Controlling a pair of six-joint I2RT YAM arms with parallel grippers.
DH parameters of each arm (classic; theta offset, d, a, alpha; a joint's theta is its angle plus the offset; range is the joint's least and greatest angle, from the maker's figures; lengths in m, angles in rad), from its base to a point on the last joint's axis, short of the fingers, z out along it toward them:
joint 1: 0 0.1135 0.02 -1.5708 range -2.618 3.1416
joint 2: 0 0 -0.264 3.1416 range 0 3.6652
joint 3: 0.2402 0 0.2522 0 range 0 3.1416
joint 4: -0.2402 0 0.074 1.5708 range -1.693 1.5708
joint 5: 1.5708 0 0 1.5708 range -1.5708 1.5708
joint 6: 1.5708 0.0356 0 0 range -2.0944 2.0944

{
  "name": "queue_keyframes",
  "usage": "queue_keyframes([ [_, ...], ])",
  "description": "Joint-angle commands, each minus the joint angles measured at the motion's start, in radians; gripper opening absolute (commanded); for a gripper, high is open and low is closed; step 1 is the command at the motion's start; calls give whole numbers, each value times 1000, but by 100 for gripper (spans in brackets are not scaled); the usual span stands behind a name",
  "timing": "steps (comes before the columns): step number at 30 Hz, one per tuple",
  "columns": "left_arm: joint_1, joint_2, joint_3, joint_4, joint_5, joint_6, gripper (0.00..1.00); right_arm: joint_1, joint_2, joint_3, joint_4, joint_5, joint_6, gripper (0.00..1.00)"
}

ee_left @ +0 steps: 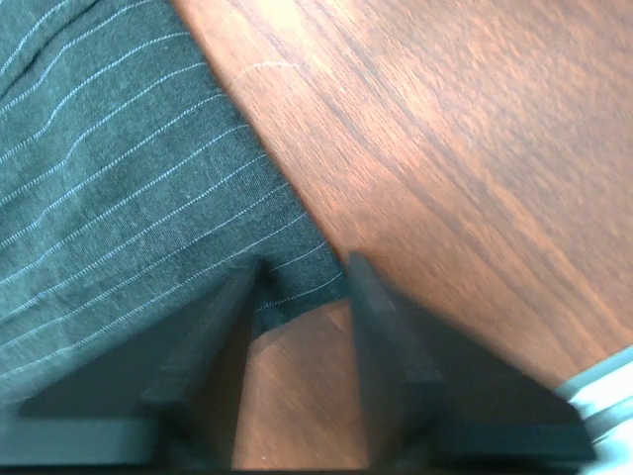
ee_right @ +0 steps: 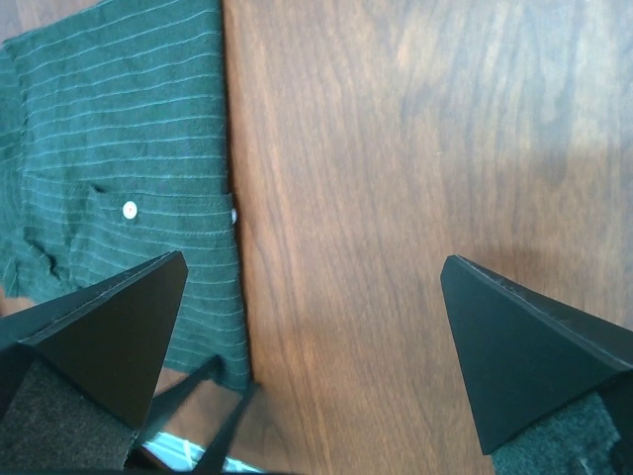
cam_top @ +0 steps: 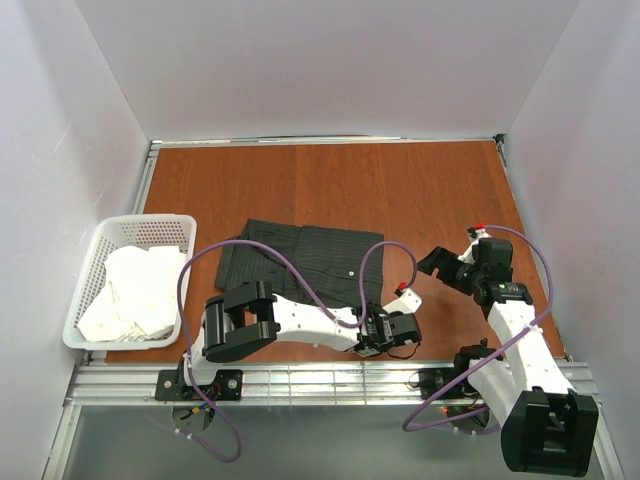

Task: Fold and stack the long sleeve shirts
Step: Fold the shirt

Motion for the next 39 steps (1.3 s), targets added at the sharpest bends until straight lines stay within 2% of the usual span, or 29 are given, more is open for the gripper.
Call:
queue_keyframes([
  [1, 4, 33, 3, -56, -61, 4, 24, -4, 14, -16, 33, -70, -25, 98],
  [5, 6, 6, 18, -80, -76, -14, 0, -4, 48, -71, 101, -147, 3, 98],
  [12, 30, -102, -5, -77, 4, -89, 0, 6, 122, -215, 373, -320, 167, 96],
  [16, 47, -165, -40, -25, 62, -117, 0, 30, 184, -278, 557, -342, 291, 94],
  [25, 85, -240, -74, 53, 142, -148, 0, 194, 376, -260, 747, -326, 382, 93],
  [31, 93, -226, -65, 98, 202, -160, 0, 269, 509, -237, 885, -340, 440, 91],
  [37, 95, -208, -45, 111, 228, -183, 0, 273, 611, -206, 956, -348, 437, 81],
  [39, 96, -211, -42, 125, 241, -189, 0, 273, 634, -191, 968, -346, 432, 71],
])
